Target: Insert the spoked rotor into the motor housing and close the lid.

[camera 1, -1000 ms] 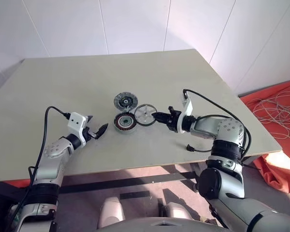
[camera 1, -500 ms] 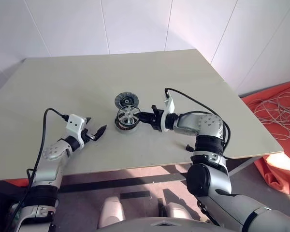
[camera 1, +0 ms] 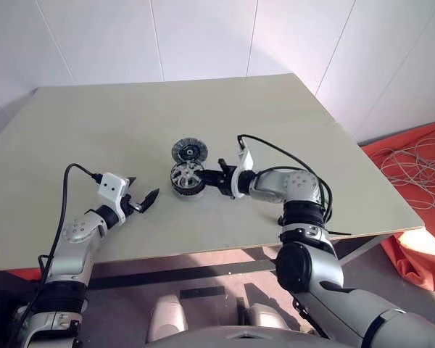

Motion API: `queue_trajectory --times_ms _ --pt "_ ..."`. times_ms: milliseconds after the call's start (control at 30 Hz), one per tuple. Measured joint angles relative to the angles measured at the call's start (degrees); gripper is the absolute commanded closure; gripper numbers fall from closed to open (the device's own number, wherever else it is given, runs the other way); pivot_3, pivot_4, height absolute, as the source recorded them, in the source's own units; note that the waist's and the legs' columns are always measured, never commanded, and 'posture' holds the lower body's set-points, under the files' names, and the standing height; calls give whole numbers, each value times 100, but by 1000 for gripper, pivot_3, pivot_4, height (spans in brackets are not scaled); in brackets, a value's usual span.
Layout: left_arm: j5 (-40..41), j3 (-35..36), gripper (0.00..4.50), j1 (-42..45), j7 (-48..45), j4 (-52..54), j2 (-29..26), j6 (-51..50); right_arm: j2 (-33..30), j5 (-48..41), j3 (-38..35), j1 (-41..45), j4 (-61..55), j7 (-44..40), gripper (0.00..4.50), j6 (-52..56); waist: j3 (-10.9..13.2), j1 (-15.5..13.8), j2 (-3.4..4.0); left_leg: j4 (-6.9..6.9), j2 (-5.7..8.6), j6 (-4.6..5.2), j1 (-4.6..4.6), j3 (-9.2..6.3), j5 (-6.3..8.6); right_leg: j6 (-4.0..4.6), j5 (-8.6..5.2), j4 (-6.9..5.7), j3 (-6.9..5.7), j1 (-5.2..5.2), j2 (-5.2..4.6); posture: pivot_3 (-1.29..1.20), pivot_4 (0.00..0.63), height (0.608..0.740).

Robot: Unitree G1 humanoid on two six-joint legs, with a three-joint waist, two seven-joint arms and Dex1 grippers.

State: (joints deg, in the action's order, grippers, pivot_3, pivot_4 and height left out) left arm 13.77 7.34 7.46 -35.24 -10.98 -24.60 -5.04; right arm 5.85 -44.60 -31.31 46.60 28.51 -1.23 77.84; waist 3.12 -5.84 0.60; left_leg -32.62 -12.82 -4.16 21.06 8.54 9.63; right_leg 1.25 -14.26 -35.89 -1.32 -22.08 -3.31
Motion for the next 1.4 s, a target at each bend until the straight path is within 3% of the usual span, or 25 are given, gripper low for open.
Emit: queue_trajectory --times_ms 500,867,1400 --pt "0 6 0 -25 51 18 -4 0 -52 64 74 12 317 -41 4184 -312 0 1 0 0 0 0 1 0 0 0 0 0 0 0 0 0 0 740" --pt "0 9 0 -24 50 11 -9 9 -69 20 138 73 320 -203 487 -362 -2 3 -2 -1 0 -4 -8 0 -2 16 -9 -2 0 6 0 0 0 740" --pt "1 8 0 -6 71 17 -9 -16 -124 -87 419 -29 -933 -158 487 -42 -2 -9 -3 5 0 -11 3 -1 -7 -2 6 2 -2 -2 1 0 0 740"
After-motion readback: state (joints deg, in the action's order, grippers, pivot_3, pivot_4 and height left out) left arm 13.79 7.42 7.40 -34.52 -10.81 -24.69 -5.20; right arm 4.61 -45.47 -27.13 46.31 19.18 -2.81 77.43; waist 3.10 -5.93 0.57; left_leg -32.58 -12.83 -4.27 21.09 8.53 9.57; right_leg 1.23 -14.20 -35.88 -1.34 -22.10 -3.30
